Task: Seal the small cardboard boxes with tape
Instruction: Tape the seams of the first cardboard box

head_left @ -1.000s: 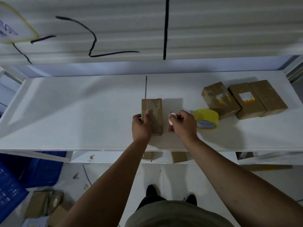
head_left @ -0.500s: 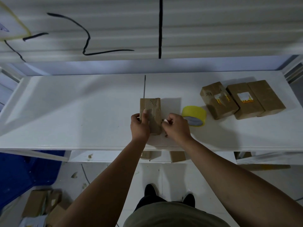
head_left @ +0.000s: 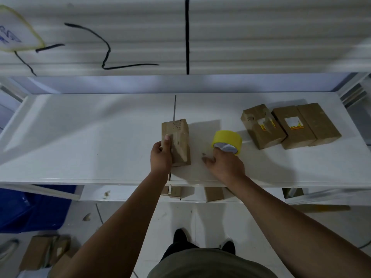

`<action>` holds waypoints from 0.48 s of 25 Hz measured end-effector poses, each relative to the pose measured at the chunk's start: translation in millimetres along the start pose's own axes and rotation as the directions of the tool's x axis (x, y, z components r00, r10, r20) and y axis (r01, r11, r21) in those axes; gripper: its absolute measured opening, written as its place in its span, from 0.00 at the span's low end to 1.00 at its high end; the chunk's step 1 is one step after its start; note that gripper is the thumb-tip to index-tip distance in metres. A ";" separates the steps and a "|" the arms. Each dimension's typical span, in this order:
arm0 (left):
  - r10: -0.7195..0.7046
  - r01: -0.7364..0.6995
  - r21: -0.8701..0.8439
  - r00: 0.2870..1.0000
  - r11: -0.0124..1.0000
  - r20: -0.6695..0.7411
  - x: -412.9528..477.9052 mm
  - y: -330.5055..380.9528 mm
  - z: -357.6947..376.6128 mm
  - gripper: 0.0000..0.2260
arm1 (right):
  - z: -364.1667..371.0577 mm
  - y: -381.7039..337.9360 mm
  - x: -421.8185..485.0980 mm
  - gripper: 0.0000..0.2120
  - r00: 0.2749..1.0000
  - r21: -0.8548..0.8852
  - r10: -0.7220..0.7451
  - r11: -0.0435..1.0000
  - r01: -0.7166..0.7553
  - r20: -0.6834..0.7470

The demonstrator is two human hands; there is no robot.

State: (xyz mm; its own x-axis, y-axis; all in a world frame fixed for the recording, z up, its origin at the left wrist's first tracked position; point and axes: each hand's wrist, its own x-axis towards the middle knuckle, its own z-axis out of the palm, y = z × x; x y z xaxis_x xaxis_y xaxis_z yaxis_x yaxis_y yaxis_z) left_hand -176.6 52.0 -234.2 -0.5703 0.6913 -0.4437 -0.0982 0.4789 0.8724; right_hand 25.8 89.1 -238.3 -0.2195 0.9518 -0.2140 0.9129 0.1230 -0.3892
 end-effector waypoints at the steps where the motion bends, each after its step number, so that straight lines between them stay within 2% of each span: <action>1: -0.002 0.002 -0.004 1.000 1.000 -0.005 -0.9 2.5 -0.9 0.26 | -0.7 -1.2 -1.6 0.19 0.998 0.044 -0.034 0.998 0.036 -0.058; 3: -0.003 0.001 -0.031 0.999 1.000 -0.038 -6.0 9.2 -2.3 0.26 | -3.5 -12.1 -7.6 0.20 0.979 0.203 -0.087 0.971 0.125 -0.184; 5: 0.021 -0.027 -0.085 0.997 0.996 -0.069 -16.3 16.5 -4.2 0.25 | -9.8 -31.1 -8.9 0.18 0.968 0.493 0.015 0.862 0.113 -0.249; 6: 0.048 -0.054 -0.104 0.997 0.993 -0.063 -23.2 19.9 -5.1 0.24 | -14.3 -43.3 -6.5 0.19 0.974 0.671 0.113 0.740 0.050 -0.197; 7: 0.084 -0.088 -0.113 0.996 0.990 -0.042 -30.8 22.7 -5.2 0.25 | -20.1 -57.2 -4.7 0.21 0.981 0.824 0.181 0.564 -0.048 -0.067; 8: 0.120 -0.119 -0.126 0.993 0.985 -0.003 -39.0 24.9 -4.2 0.25 | -25.0 -70.3 -3.0 0.23 0.977 0.907 0.191 0.387 -0.167 0.099; 9: 0.139 -0.131 -0.153 0.989 0.980 0.045 -46.7 26.8 -2.0 0.25 | -27.4 -80.1 -1.2 0.25 0.959 0.927 0.163 0.263 -0.268 0.231; 10: 0.129 -0.110 -0.201 0.988 0.973 0.086 -54.1 28.8 0.9 0.26 | -28.5 -86.4 -0.7 0.26 0.942 0.928 0.137 0.179 -0.327 0.305; 12: 0.049 -0.005 -0.320 0.990 0.948 0.130 -65.2 34.5 6.5 0.27 | -30.6 -93.1 -3.8 0.24 0.932 0.936 0.132 0.063 -0.347 0.336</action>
State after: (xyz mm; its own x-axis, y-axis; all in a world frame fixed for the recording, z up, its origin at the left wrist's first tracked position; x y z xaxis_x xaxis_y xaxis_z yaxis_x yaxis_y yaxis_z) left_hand -137.6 27.0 -176.5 -0.4634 0.7785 -0.4232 -0.3509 0.2774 0.8944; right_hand -47.8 82.6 -173.8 -0.2003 0.8093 -0.5522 -0.1888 -0.5849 -0.7888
